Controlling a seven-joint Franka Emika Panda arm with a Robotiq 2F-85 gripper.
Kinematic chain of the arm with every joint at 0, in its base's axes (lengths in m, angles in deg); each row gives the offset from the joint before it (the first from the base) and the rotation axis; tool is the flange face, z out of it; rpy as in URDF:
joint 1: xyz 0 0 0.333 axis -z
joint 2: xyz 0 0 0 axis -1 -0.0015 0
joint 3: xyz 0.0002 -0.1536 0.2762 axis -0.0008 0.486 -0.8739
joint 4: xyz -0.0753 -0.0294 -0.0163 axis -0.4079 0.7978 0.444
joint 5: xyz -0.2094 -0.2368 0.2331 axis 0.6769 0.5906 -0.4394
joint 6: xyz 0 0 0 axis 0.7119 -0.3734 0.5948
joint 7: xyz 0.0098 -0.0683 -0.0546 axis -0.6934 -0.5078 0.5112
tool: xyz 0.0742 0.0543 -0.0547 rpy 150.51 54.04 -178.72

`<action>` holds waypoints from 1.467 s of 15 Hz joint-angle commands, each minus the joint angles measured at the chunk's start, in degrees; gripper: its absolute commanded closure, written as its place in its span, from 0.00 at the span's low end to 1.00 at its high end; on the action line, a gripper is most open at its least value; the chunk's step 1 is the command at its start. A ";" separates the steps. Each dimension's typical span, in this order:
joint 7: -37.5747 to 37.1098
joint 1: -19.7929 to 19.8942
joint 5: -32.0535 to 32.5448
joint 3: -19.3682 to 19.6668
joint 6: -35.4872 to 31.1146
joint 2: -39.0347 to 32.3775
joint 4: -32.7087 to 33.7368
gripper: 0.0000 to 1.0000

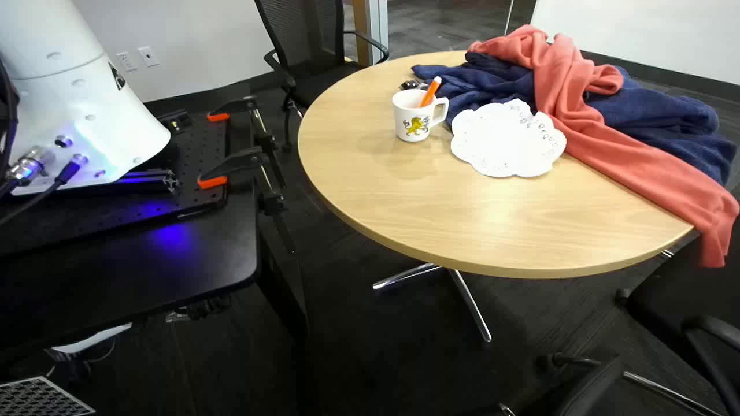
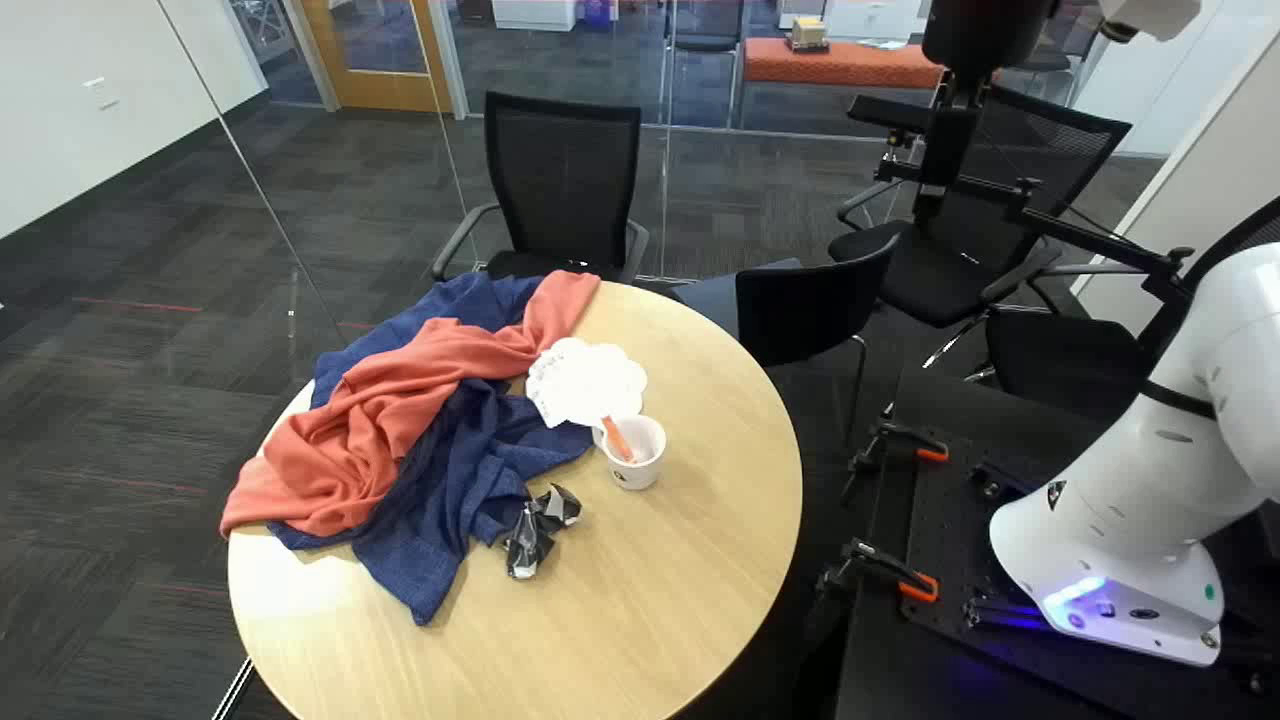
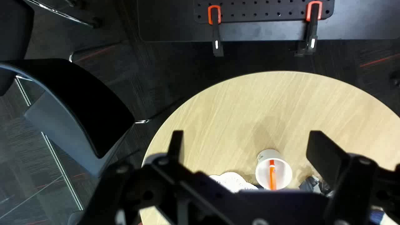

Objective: Take the marker out of the mug and put it on the table

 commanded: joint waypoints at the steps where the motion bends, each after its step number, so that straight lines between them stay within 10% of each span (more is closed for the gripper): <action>1: -0.43 -0.80 0.33 0.55 0.20 -0.05 0.16 0.00; 10: -1.74 -1.00 -0.08 0.16 -2.54 -3.59 0.62 0.00; 22: -1.91 -4.06 -5.78 -0.78 -22.46 -19.08 -2.29 0.00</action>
